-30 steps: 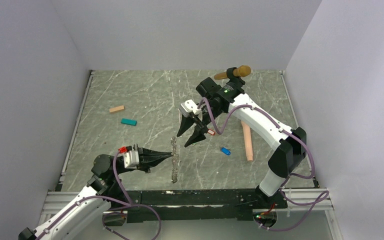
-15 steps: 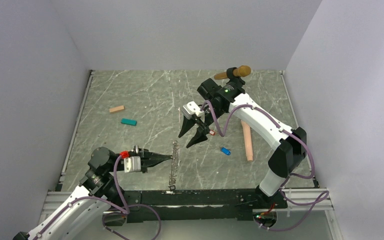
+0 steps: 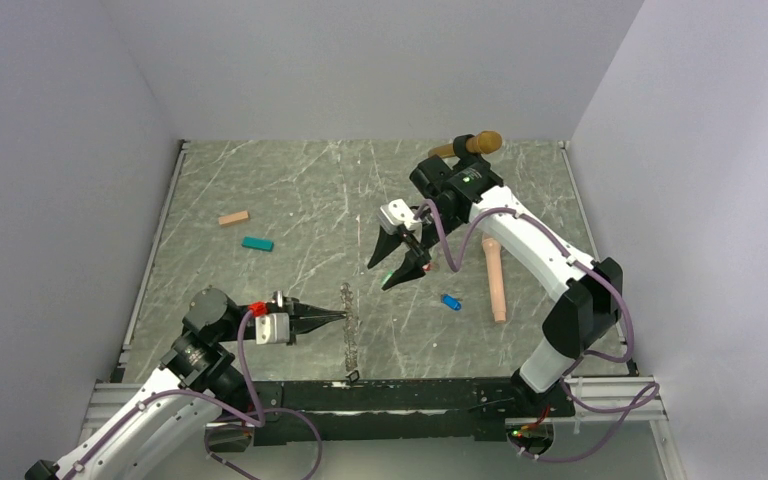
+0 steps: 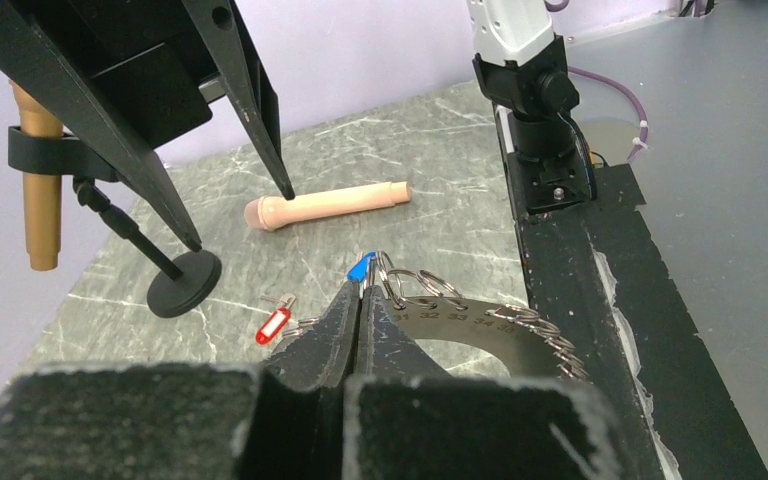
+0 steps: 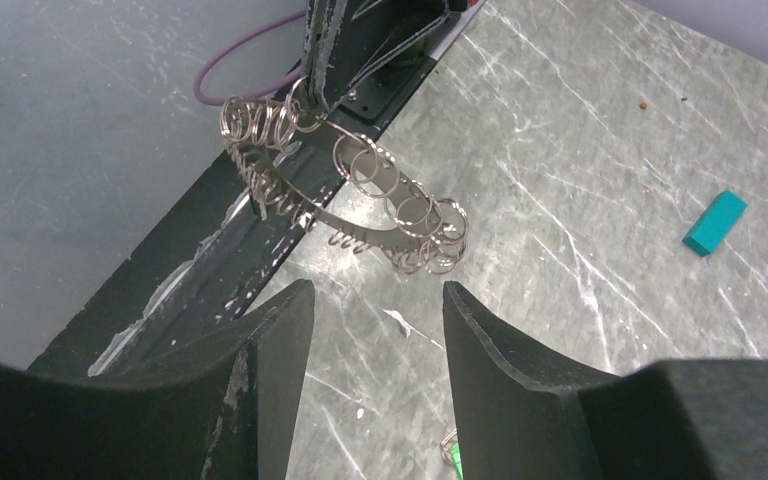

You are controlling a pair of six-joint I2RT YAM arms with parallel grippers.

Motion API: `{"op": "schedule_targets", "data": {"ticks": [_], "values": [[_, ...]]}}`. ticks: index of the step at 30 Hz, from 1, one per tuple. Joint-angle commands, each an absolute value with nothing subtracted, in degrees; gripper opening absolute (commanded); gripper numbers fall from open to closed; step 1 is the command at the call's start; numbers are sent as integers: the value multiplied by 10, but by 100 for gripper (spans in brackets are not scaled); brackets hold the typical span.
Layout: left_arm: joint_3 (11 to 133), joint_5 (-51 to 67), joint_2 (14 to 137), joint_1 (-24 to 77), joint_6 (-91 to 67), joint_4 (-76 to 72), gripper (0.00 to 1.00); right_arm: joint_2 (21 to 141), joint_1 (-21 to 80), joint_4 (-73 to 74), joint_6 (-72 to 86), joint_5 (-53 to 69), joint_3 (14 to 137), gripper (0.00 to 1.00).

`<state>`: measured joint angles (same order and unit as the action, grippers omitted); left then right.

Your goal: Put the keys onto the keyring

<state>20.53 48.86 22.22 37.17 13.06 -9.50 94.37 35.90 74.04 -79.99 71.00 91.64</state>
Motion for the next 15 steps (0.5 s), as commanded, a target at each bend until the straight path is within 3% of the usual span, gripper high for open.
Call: {"op": "schedule_targets", "data": {"ticks": [1,15], "values": [[239,502,226,371,158,-101,0,914,347,714,-823,711,888,55],[254,321,200,340,234,-1,0,817,210,438,-790,513,552,61]]}}
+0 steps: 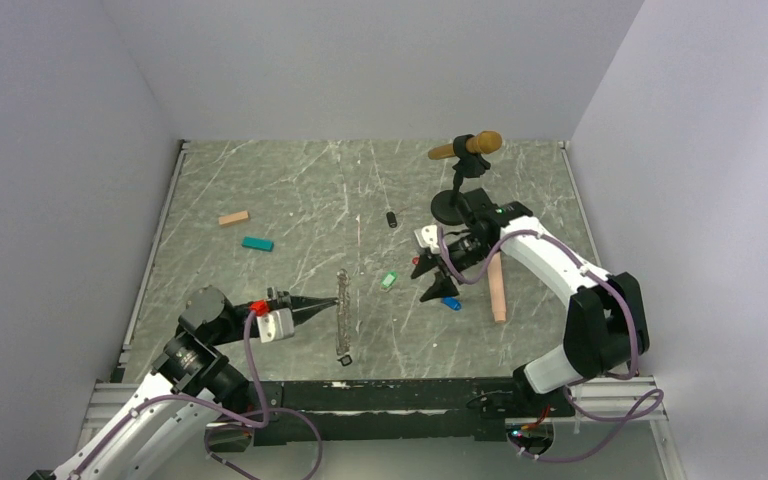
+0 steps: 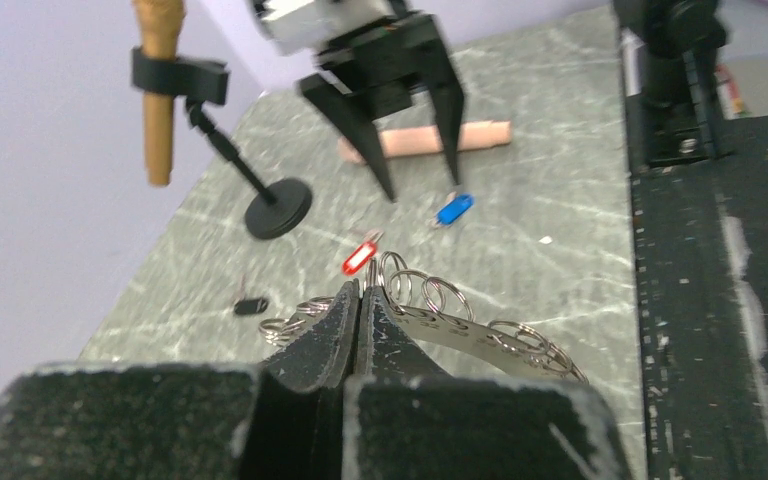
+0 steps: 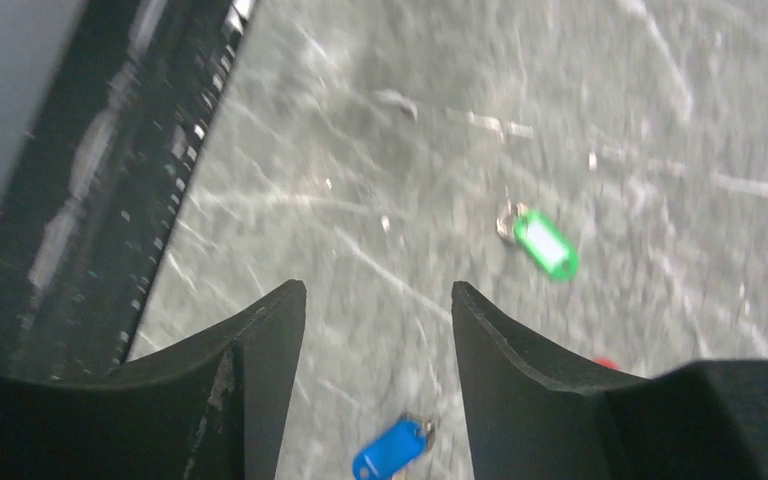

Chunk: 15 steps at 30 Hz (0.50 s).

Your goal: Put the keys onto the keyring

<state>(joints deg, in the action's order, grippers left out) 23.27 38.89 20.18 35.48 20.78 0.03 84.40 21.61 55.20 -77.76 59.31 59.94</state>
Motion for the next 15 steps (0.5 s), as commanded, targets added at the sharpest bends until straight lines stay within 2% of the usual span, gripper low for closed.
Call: {"op": "schedule_targets", "data": {"ticks": [1,7,11,15], "values": [[256,317,203,334,236,7,0,820,209,427,-794,493,543,62],[260,295,190,324,254,58,0,850,174,411,-708,485,549,55],[259,298,181,324,266,64,0,830,165,347,-628,441,498,53],[263,319,188,315,268,68,0,831,143,330,-611,415,476,48]]}}
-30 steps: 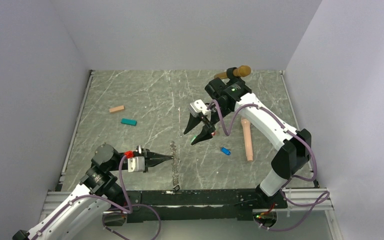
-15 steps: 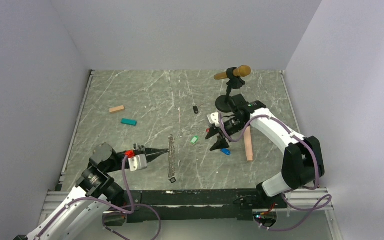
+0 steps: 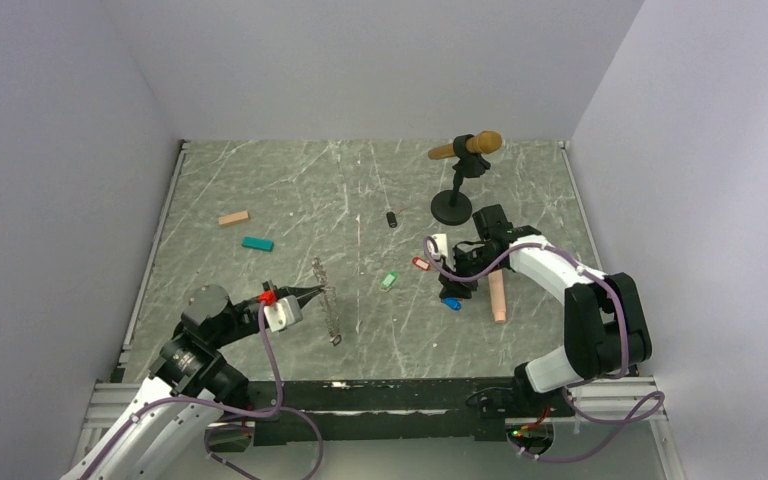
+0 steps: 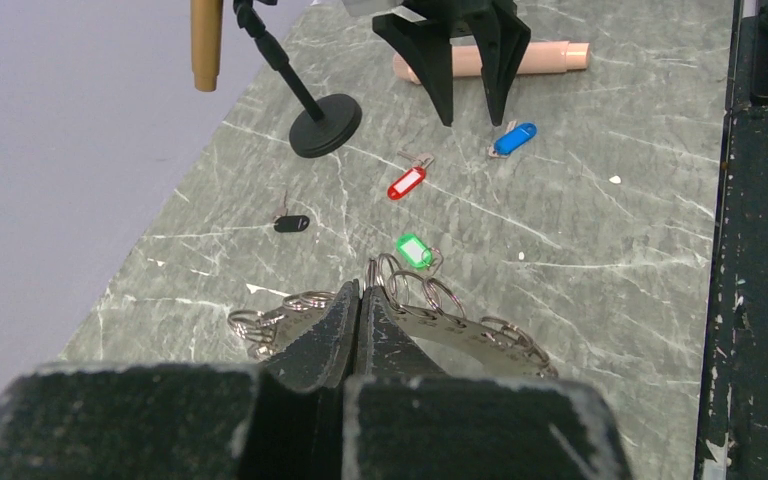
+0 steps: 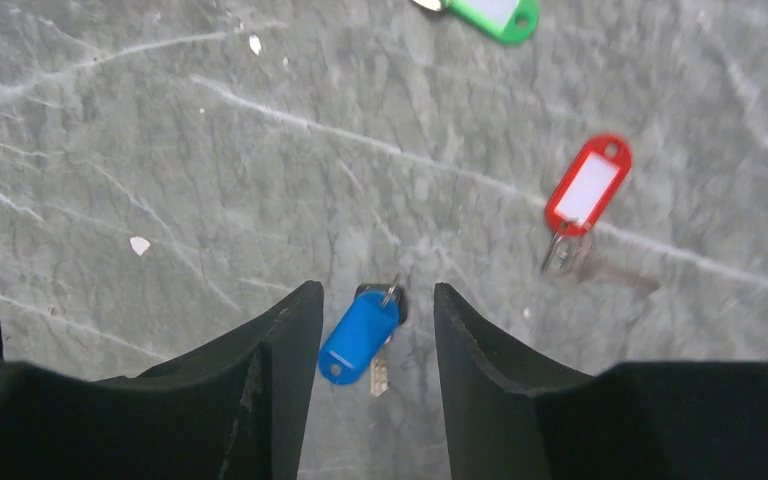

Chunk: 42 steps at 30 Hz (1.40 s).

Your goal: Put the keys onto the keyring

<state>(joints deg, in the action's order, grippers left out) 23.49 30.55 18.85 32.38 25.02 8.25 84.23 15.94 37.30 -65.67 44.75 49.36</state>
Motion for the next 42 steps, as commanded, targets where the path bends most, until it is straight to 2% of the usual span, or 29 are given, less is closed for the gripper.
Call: {"op": "schedule_targets", "data": {"ticks": [1,13,19,26,42], "values": [[263,323,188,313,266,67,0,834,139,335,-609,417,476,47],[261,342,186,296,262,60,0,861,138,335,-487,413,498,42],[260,358,189,285,258,52,0,853,143,306,-420,375,488,43],[260,364,188,278,257,52,0,877,185,292,-385,314,500,43],[260,371,195,271,255,50,0,887,203,295,-370,290,508,40]]}}
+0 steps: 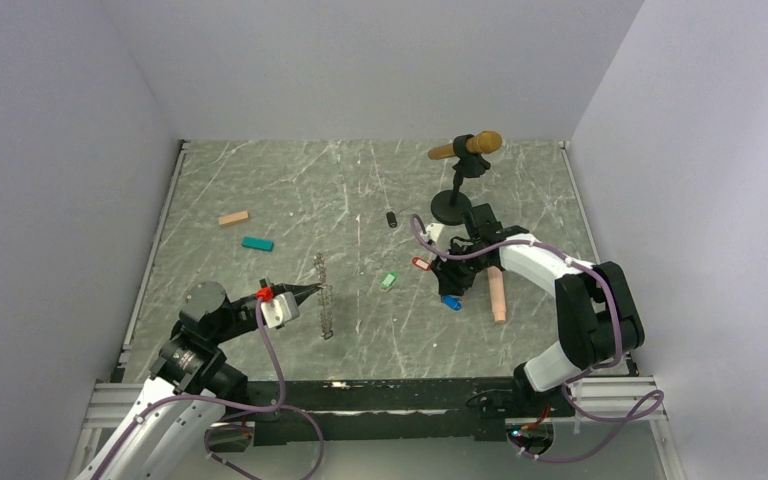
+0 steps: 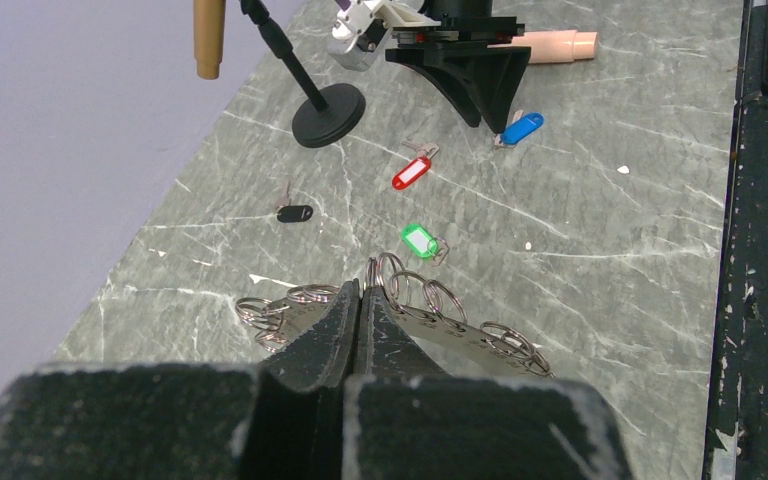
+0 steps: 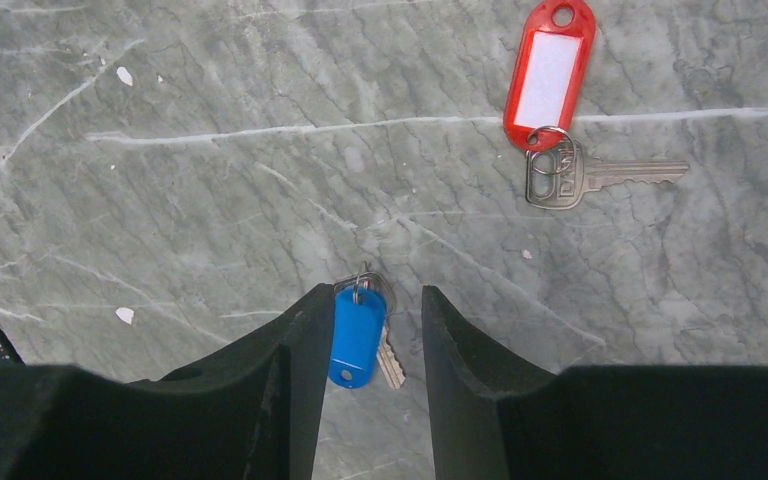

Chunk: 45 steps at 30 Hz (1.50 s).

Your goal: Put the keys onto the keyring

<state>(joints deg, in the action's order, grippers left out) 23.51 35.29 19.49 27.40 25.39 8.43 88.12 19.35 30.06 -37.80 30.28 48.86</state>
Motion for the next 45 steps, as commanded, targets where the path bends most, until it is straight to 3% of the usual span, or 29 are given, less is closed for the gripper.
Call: {"op": "schedule_targets", "data": {"ticks": [1,45], "values": [[260,371,194,270,255,50,0,888,204,296,-371,288,508,40],[260,374,195,266,251,50,0,911,219,326,-403,272,513,24]]}}
